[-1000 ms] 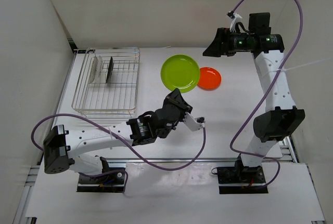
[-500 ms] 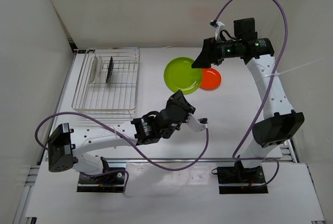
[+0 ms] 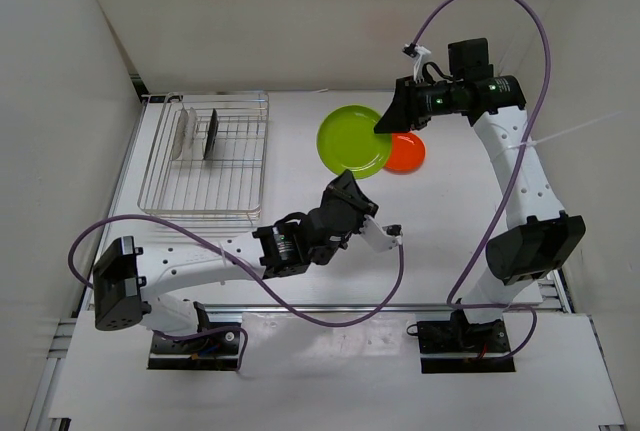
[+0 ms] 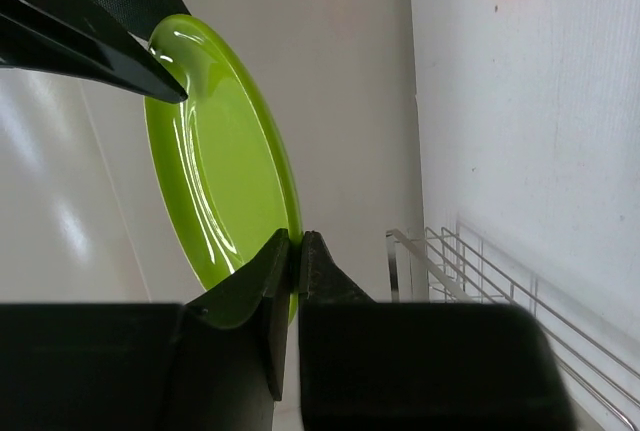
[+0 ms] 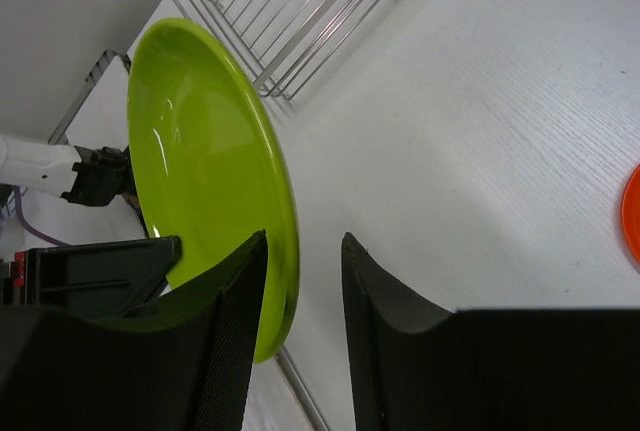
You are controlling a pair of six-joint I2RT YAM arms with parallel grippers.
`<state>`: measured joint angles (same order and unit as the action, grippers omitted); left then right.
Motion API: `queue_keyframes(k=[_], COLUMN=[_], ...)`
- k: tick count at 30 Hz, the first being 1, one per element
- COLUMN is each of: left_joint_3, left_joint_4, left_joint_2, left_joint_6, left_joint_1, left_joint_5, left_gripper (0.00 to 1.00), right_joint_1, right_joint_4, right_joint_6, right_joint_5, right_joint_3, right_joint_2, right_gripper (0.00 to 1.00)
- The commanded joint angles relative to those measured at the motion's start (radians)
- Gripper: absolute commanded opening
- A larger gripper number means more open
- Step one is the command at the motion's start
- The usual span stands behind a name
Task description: Unload the plates from the dish rack
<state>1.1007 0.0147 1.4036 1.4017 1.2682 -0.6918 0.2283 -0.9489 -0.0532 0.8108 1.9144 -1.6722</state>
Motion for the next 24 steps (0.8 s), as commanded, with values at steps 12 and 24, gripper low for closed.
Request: queue_keyframes(k=[12, 24], left_joint_3=[0.129, 0.474], left_joint_4=[0.114, 0.697], left_joint_2=[0.044, 0.176], left_joint_6=[-0.081, -0.453], left_joint_1=[-0.052, -0.502], left_joint_5=[-0.011, -0.089], left_gripper=[1.0, 1.0], right_joint_1=[-0.027, -0.19], right_joint_4=[0.129, 0.369], right_joint_6=[0.137, 0.257], right_joint_5=[-0.151, -0.561], right_joint_3=[-0.022, 0.015], right_joint_2=[0.037, -0.273], right_gripper=[0.0, 0.0])
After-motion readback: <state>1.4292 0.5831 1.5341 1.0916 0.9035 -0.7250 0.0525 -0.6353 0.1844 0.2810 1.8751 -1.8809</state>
